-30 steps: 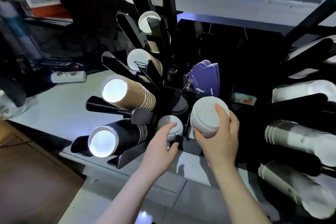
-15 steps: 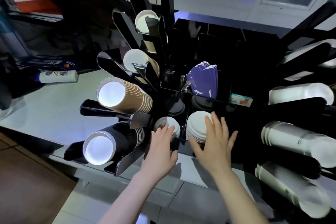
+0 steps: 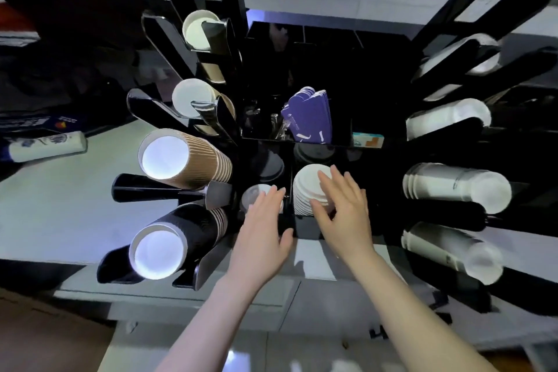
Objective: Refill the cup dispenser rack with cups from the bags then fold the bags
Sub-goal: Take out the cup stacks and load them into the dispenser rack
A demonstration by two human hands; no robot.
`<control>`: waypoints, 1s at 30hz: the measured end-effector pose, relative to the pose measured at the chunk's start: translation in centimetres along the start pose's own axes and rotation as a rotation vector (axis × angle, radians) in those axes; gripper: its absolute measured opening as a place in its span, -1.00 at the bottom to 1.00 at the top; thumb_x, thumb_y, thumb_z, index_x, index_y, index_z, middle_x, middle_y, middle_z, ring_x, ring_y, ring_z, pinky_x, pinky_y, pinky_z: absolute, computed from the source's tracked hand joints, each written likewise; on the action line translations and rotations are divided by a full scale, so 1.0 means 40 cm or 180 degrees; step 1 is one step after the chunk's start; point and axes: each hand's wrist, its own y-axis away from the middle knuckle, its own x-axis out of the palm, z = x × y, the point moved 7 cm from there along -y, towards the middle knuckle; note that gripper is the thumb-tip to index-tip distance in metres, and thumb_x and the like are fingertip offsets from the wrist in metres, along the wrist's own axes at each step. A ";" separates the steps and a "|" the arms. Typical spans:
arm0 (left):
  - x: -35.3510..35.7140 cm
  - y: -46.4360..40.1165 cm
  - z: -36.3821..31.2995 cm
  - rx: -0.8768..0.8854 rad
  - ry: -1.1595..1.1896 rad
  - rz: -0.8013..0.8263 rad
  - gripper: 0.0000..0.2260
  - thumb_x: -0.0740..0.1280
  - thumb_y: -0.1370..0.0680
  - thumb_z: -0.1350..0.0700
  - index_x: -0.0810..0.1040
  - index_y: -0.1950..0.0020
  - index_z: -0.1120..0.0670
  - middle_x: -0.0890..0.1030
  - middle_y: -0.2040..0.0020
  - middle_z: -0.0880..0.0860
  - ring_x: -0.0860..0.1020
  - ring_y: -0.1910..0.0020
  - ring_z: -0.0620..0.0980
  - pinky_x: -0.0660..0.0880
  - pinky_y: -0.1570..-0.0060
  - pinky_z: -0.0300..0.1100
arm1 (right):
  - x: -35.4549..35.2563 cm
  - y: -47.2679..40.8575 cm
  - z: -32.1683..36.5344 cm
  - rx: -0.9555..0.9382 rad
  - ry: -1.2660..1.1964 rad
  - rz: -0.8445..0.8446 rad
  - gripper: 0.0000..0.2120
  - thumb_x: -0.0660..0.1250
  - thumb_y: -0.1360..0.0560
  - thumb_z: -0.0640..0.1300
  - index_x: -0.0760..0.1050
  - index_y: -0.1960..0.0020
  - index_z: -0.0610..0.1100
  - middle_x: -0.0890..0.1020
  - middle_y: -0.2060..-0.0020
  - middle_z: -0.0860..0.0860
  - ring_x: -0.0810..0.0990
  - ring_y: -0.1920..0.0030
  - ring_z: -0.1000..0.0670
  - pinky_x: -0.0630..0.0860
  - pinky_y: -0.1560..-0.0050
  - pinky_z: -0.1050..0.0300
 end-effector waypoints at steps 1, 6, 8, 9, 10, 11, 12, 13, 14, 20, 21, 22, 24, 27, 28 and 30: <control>-0.002 0.000 -0.017 0.0086 0.0030 0.0038 -0.37 0.33 -0.52 0.17 0.13 -0.53 0.02 0.19 -0.53 -0.04 0.08 -0.53 -0.05 0.16 -0.46 -0.01 | -0.019 0.009 0.014 -0.0027 -0.0112 -0.0086 -0.55 0.32 -0.55 -0.06 0.38 -0.43 -0.02 0.28 -0.49 0.03 0.13 -0.52 -0.08 0.01 -0.50 -0.18; -0.031 0.002 -0.156 0.0575 0.0407 0.0031 -0.34 0.33 -0.52 0.20 0.09 -0.54 0.00 0.15 -0.52 -0.11 0.05 -0.53 -0.11 0.07 -0.47 -0.17 | -0.158 0.047 0.096 -0.0114 -0.0751 -0.0417 -0.68 0.36 -0.52 -0.23 0.55 -0.27 -0.13 0.51 -0.31 0.02 0.42 -0.35 0.09 0.33 -0.39 0.12; -0.056 0.003 -0.243 0.0881 0.0642 -0.0069 -0.34 0.32 -0.52 0.21 0.08 -0.52 -0.07 0.14 -0.48 -0.17 0.07 -0.52 -0.14 0.08 -0.48 -0.13 | -0.245 0.063 0.127 -0.0186 -0.0951 -0.0558 -0.72 0.34 -0.53 -0.22 0.57 -0.23 -0.08 0.56 -0.24 0.08 0.46 -0.28 0.20 0.38 -0.32 0.22; -0.071 0.002 -0.294 0.1052 0.0753 -0.0154 -0.34 0.32 -0.52 0.21 0.07 -0.50 -0.10 0.14 -0.47 -0.20 0.09 -0.51 -0.15 0.10 -0.48 -0.15 | -0.296 0.073 0.140 -0.0219 -0.1059 -0.0636 -0.72 0.32 -0.52 -0.20 0.57 -0.22 -0.04 0.58 -0.20 0.12 0.47 -0.26 0.22 0.41 -0.28 0.24; -0.085 0.002 -0.351 0.1226 0.0838 -0.0249 -0.35 0.31 -0.51 0.19 0.07 -0.49 -0.11 0.15 -0.46 -0.23 0.11 -0.50 -0.16 0.11 -0.47 -0.21 | -0.352 0.085 0.148 -0.0243 -0.1177 -0.0727 -0.73 0.31 -0.52 -0.17 0.56 -0.20 0.02 0.59 -0.17 0.16 0.49 -0.23 0.22 0.44 -0.24 0.26; -0.095 0.001 -0.410 0.1391 0.0891 -0.0323 -0.37 0.30 -0.50 0.17 0.10 -0.49 -0.09 0.16 -0.44 -0.25 0.14 -0.49 -0.18 0.11 -0.44 -0.27 | -0.413 0.099 0.151 -0.0266 -0.1262 -0.0831 -0.73 0.29 -0.50 -0.16 0.54 -0.17 0.07 0.60 -0.13 0.19 0.52 -0.20 0.22 0.47 -0.20 0.27; -0.100 0.001 -0.472 0.1554 0.0913 -0.0351 -0.38 0.29 -0.48 0.15 0.14 -0.50 -0.04 0.18 -0.42 -0.25 0.16 -0.47 -0.19 0.11 -0.42 -0.33 | -0.474 0.115 0.149 -0.0298 -0.1284 -0.0948 -0.73 0.29 -0.50 -0.15 0.53 -0.15 0.09 0.61 -0.10 0.19 0.55 -0.17 0.20 0.49 -0.17 0.26; -0.098 0.003 -0.536 0.1737 0.0903 -0.0329 -0.39 0.28 -0.48 0.14 0.18 -0.51 0.01 0.21 -0.42 -0.23 0.17 -0.45 -0.21 0.10 -0.40 -0.38 | -0.537 0.133 0.141 -0.0330 -0.1256 -0.1071 -0.74 0.28 -0.50 -0.16 0.53 -0.14 0.08 0.61 -0.08 0.17 0.56 -0.15 0.19 0.50 -0.15 0.25; -0.090 0.007 -0.600 0.1930 0.0864 -0.0275 -0.40 0.28 -0.48 0.13 0.20 -0.51 0.05 0.23 -0.41 -0.19 0.18 -0.43 -0.25 0.08 -0.37 -0.45 | -0.598 0.153 0.127 -0.0344 -0.1212 -0.1190 -0.75 0.28 -0.50 -0.17 0.53 -0.13 0.07 0.62 -0.07 0.14 0.58 -0.13 0.17 0.51 -0.15 0.24; 0.068 0.078 -0.968 0.2708 0.0953 0.0071 -0.52 0.31 -0.52 0.17 0.36 -0.43 0.02 0.40 -0.32 -0.17 0.33 -0.36 -0.14 0.18 -0.31 -0.43 | -0.944 0.351 -0.045 -0.0102 -0.0709 -0.1803 -0.76 0.29 -0.49 -0.22 0.56 -0.10 0.02 0.65 -0.02 0.14 0.62 -0.07 0.13 0.54 -0.13 0.14; 0.111 0.101 -1.031 0.2744 0.1080 0.0127 -0.54 0.29 -0.52 0.16 0.38 -0.42 0.03 0.43 -0.33 -0.12 0.36 -0.36 -0.11 0.22 -0.33 -0.34 | -1.004 0.402 -0.086 -0.0025 -0.0595 -0.1896 -0.76 0.30 -0.50 -0.24 0.57 -0.10 0.00 0.66 -0.01 0.13 0.63 -0.06 0.13 0.56 -0.12 0.11; 0.158 0.131 -1.094 0.2790 0.1205 0.0196 -0.55 0.28 -0.51 0.14 0.40 -0.41 0.04 0.45 -0.33 -0.10 0.37 -0.35 -0.12 0.22 -0.32 -0.33 | -1.065 0.459 -0.128 0.0065 -0.0481 -0.1992 -0.75 0.31 -0.50 -0.25 0.57 -0.09 0.02 0.67 0.00 0.13 0.63 -0.04 0.13 0.57 -0.11 0.09; 0.260 0.201 -1.212 0.2962 0.1406 0.0393 -0.55 0.28 -0.50 0.12 0.41 -0.41 0.04 0.45 -0.31 -0.12 0.38 -0.27 -0.15 0.21 -0.26 -0.41 | -1.184 0.583 -0.215 0.0279 -0.0301 -0.2213 -0.75 0.33 -0.52 -0.25 0.57 -0.06 0.07 0.68 0.01 0.14 0.64 -0.03 0.13 0.57 -0.10 0.11; 0.426 0.309 -1.359 0.3150 0.1635 0.0801 -0.55 0.31 -0.53 0.14 0.38 -0.42 -0.03 0.43 -0.33 -0.17 0.41 -0.26 -0.17 0.30 -0.24 -0.31 | -1.340 0.782 -0.342 0.0635 -0.0068 -0.2574 -0.75 0.34 -0.53 -0.25 0.59 -0.02 0.10 0.69 0.06 0.16 0.65 0.01 0.14 0.58 -0.05 0.16; 0.477 0.341 -1.400 0.3156 0.1711 0.0914 -0.55 0.31 -0.54 0.14 0.38 -0.42 -0.06 0.41 -0.33 -0.21 0.38 -0.30 -0.21 0.31 -0.24 -0.34 | -1.380 0.846 -0.382 0.0776 0.0002 -0.2666 -0.74 0.34 -0.53 -0.24 0.59 0.00 0.13 0.69 0.07 0.19 0.65 0.02 0.15 0.58 -0.04 0.16; 0.574 0.404 -1.477 0.3141 0.1846 0.1148 -0.55 0.31 -0.54 0.16 0.38 -0.41 -0.09 0.41 -0.30 -0.24 0.35 -0.30 -0.26 0.25 -0.20 -0.46 | -1.444 0.965 -0.458 0.1063 0.0123 -0.2817 -0.70 0.34 -0.51 -0.27 0.57 0.02 0.15 0.69 0.09 0.19 0.65 0.02 0.14 0.58 -0.06 0.10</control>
